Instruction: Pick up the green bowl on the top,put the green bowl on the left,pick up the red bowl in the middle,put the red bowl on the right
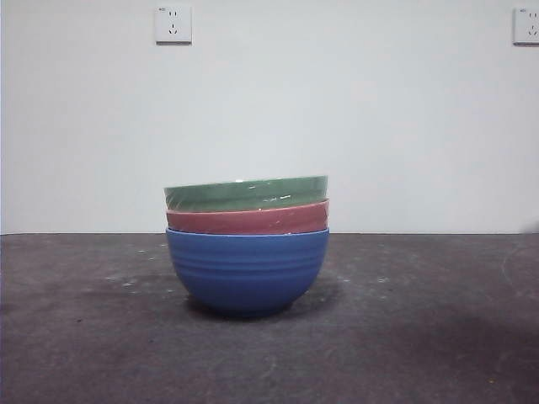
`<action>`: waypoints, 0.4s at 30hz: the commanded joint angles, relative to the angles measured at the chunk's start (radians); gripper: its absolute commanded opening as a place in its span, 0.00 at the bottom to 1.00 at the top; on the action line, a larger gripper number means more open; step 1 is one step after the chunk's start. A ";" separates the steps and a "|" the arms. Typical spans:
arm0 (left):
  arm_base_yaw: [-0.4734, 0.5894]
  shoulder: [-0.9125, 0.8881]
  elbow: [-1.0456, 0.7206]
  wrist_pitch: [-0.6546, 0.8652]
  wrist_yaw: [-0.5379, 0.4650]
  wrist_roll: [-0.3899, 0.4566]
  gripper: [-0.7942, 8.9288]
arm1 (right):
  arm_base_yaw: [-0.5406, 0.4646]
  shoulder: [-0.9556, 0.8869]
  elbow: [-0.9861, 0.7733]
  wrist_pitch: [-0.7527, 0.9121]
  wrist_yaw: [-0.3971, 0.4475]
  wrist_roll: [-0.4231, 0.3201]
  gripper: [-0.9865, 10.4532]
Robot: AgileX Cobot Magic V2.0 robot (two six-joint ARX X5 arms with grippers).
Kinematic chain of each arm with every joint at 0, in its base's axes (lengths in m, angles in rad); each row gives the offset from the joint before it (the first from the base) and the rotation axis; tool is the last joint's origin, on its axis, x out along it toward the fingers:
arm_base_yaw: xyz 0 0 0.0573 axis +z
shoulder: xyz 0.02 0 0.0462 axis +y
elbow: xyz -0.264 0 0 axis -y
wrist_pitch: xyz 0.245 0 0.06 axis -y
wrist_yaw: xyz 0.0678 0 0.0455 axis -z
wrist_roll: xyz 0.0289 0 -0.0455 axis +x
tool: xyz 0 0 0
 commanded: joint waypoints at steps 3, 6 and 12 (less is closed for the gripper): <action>0.002 -0.001 -0.012 0.018 0.113 -0.245 0.08 | -0.002 0.000 -0.010 0.005 -0.003 0.094 0.09; 0.002 -0.001 -0.006 0.027 0.127 -0.283 0.08 | -0.002 0.005 0.011 -0.020 0.000 0.116 0.08; 0.002 0.022 0.065 -0.034 0.122 -0.290 0.08 | -0.002 0.077 0.121 -0.108 -0.002 0.127 0.08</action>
